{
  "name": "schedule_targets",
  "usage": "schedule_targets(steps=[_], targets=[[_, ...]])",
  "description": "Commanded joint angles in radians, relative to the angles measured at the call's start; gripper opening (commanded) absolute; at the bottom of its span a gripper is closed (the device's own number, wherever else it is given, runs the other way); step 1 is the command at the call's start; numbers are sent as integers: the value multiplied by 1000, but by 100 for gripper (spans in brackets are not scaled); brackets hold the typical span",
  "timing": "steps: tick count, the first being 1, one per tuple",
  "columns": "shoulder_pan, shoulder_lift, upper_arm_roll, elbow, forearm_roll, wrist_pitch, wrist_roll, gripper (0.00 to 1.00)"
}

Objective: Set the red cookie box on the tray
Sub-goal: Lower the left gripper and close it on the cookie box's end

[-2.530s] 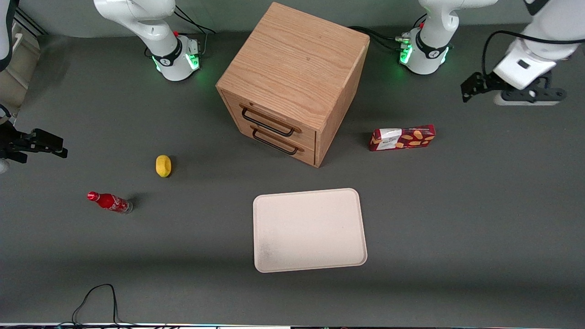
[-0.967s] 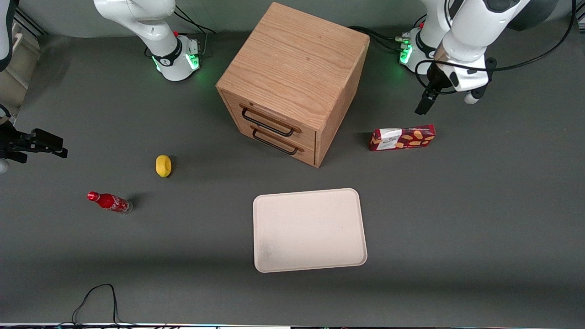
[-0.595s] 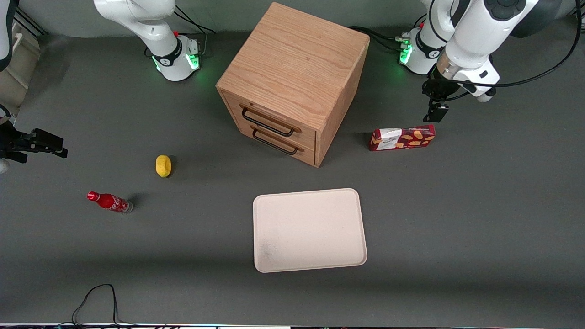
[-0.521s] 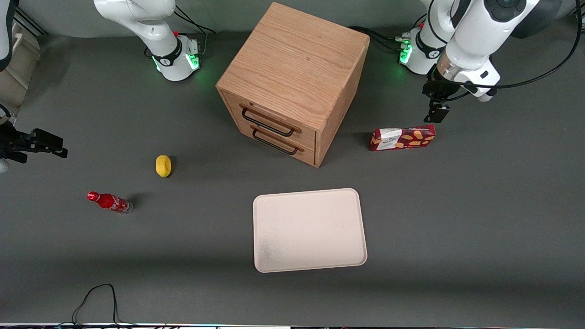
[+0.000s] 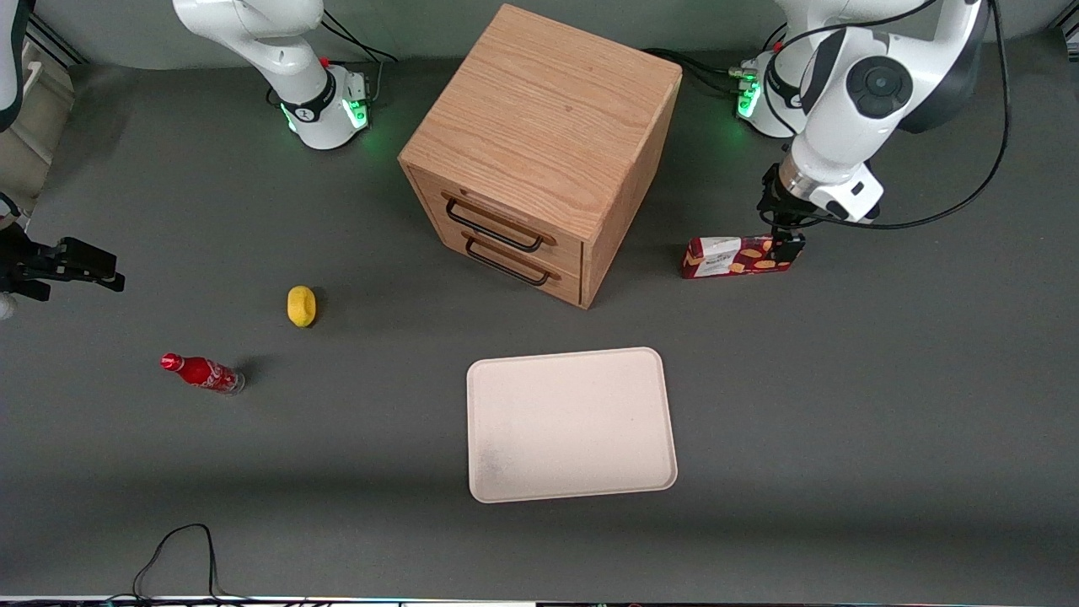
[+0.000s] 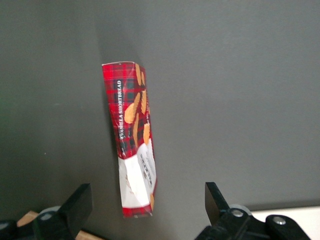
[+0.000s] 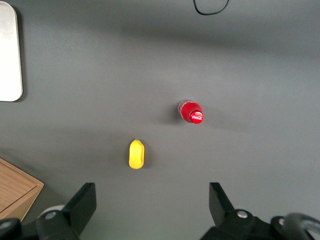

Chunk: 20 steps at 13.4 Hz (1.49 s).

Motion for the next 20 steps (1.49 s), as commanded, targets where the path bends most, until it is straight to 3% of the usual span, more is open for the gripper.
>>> schedule_targets(steps=[1,8,11,13,20], targets=[[-4,-31,-29,-102,16,97,-63,100],[2,40,-46,-225,19,335,-119,100],[5,109,-46,-225,88,401,-202,100],[7,134,-45,-225,123,419,-227,100],[9,183,-42,-223,124,470,-229,100]])
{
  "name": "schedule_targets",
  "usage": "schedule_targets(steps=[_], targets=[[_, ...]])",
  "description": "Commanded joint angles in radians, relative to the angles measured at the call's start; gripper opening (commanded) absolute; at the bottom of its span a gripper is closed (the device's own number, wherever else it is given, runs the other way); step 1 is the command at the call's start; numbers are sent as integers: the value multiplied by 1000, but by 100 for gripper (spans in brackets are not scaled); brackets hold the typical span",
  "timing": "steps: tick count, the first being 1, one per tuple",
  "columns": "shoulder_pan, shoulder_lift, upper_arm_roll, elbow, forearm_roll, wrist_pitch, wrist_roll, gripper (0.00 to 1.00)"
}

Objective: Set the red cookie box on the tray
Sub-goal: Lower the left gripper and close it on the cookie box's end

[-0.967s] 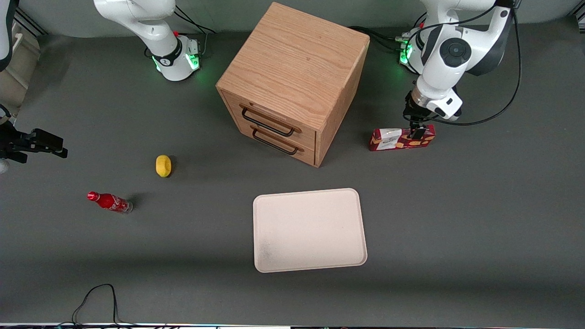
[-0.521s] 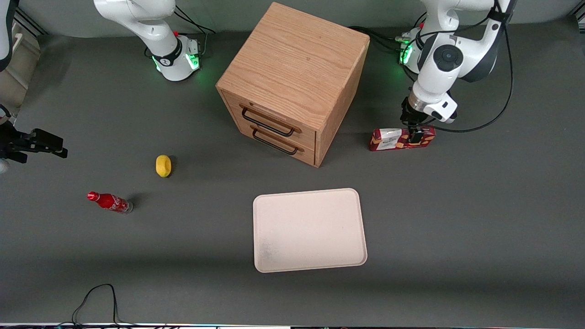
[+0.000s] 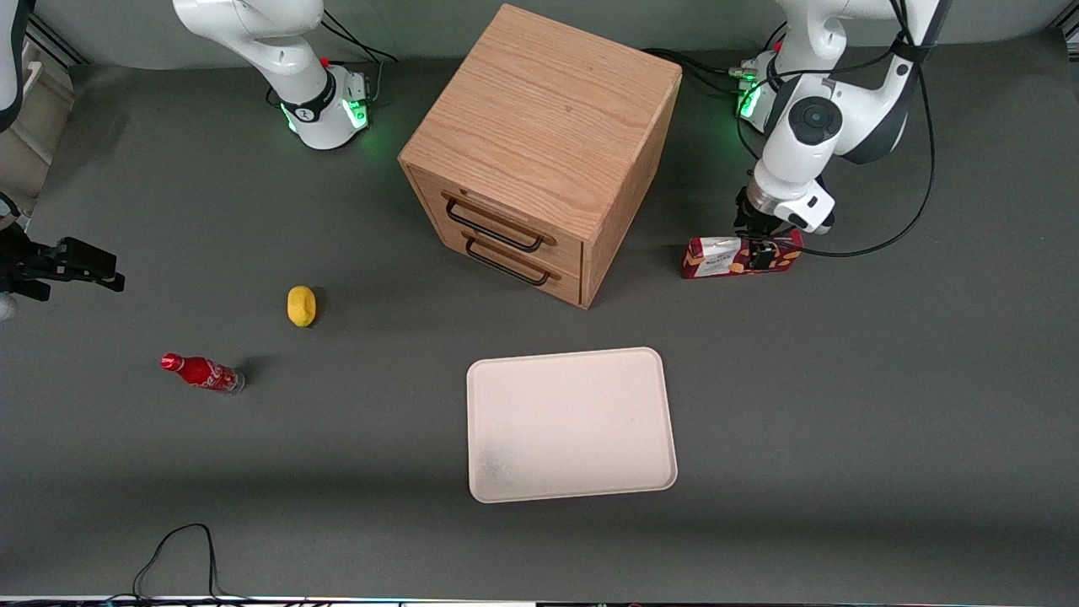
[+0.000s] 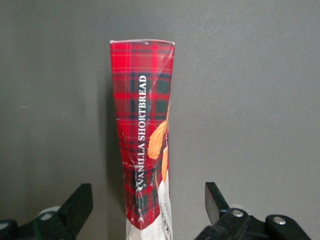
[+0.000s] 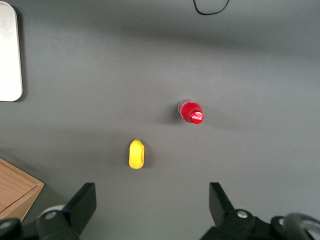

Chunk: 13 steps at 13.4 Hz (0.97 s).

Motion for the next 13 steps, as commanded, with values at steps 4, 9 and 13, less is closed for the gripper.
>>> schedule_targets(steps=[4,9,13], targets=[[30,45,-1,-1,40,57,-32,100],[33,45,-1,-1,48,55,-32,61],[33,45,-3,-1,48,54,-32,7]])
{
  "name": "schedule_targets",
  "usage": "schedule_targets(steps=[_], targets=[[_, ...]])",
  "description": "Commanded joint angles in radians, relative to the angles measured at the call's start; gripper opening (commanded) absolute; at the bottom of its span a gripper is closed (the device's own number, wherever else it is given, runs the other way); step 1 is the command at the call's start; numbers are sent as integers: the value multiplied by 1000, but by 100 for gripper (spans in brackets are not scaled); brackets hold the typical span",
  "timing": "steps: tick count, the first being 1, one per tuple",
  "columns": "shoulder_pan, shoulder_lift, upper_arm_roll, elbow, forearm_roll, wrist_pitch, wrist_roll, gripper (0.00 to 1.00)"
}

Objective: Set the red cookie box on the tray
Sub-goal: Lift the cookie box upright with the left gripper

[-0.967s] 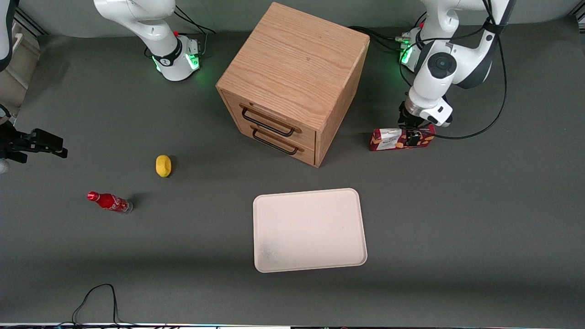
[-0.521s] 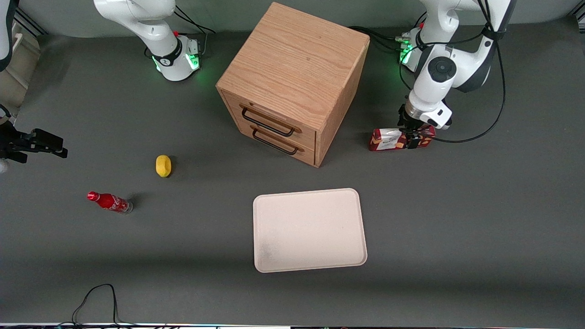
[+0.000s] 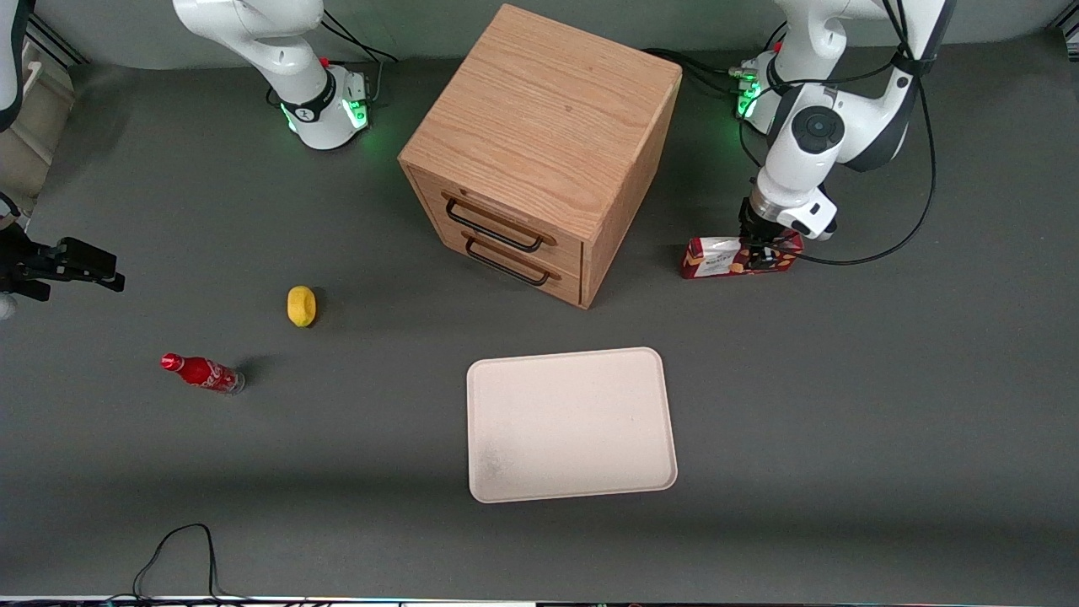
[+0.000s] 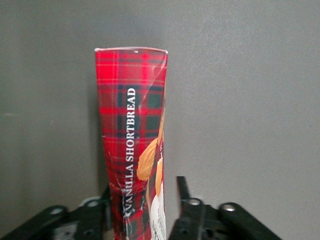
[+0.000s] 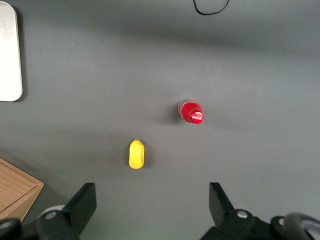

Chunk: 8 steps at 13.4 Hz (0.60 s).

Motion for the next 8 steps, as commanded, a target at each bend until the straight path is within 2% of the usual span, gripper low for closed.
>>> schedule_targets(steps=[1,2,5,8], targets=[[5,3,-4,0,20,11,-27,5],[6,2,-4,1,20,8,-28,0],[6,-9,-3,8,22,-10,-22,0],[6,-65,-1,65,23,-168,-13,0]])
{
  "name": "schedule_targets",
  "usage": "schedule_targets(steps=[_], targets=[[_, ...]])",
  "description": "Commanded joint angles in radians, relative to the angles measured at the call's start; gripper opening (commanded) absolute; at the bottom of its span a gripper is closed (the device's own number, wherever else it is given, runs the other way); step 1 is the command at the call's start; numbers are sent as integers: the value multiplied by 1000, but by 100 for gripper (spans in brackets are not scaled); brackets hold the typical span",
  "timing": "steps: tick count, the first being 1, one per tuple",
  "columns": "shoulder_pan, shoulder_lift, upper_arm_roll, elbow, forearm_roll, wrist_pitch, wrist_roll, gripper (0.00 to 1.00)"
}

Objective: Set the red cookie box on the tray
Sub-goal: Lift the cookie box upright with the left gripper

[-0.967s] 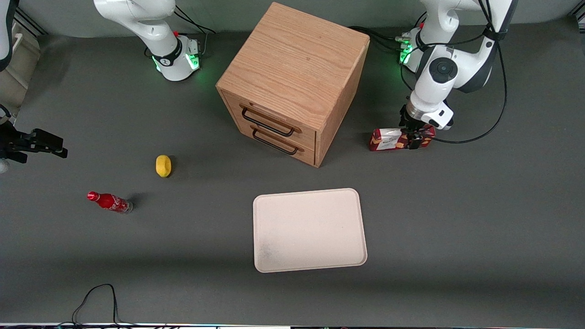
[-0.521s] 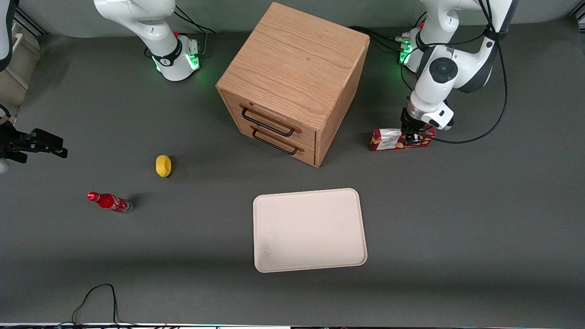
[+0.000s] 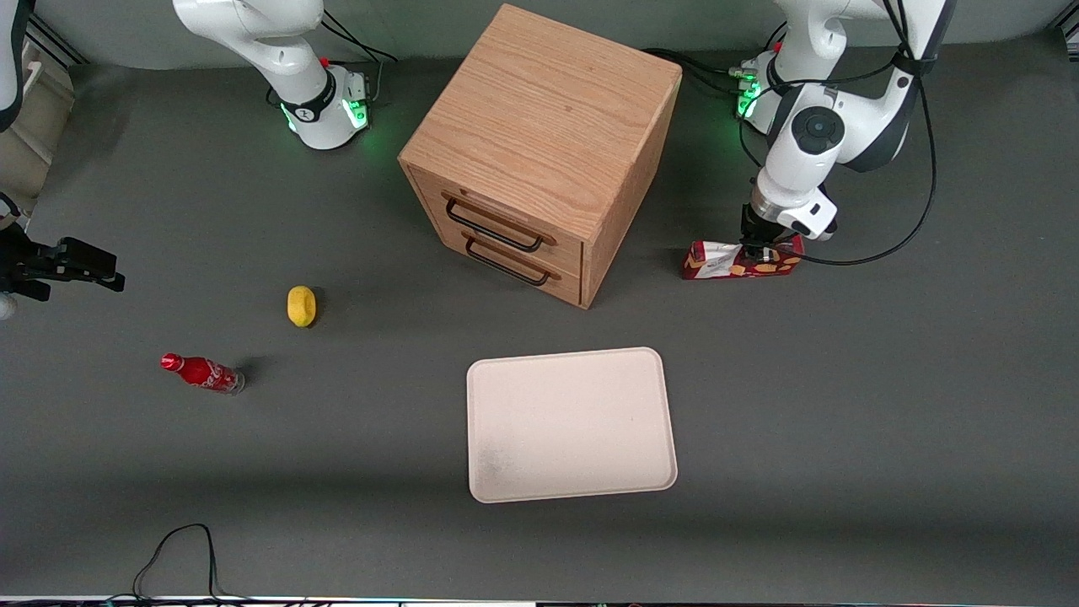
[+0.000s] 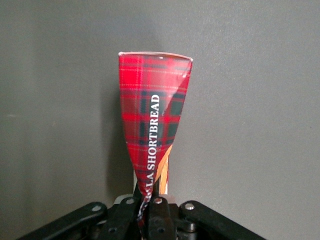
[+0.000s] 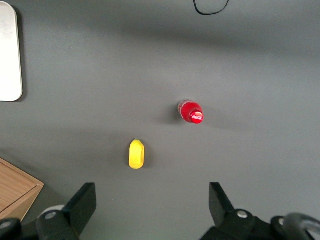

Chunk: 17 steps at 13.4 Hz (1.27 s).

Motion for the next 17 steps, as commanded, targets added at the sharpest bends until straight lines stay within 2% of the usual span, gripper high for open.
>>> schedule_targets(steps=[1,7,12,14,17], targets=[[7,-84,0,84,21,-209,-5,0],[36,-271,46,294,5,-619,104,0],[36,-308,74,615,-74,-964,230,0],[36,-305,74,698,-80,-1032,253,0],[31,-275,72,707,-80,-1015,324,0]])
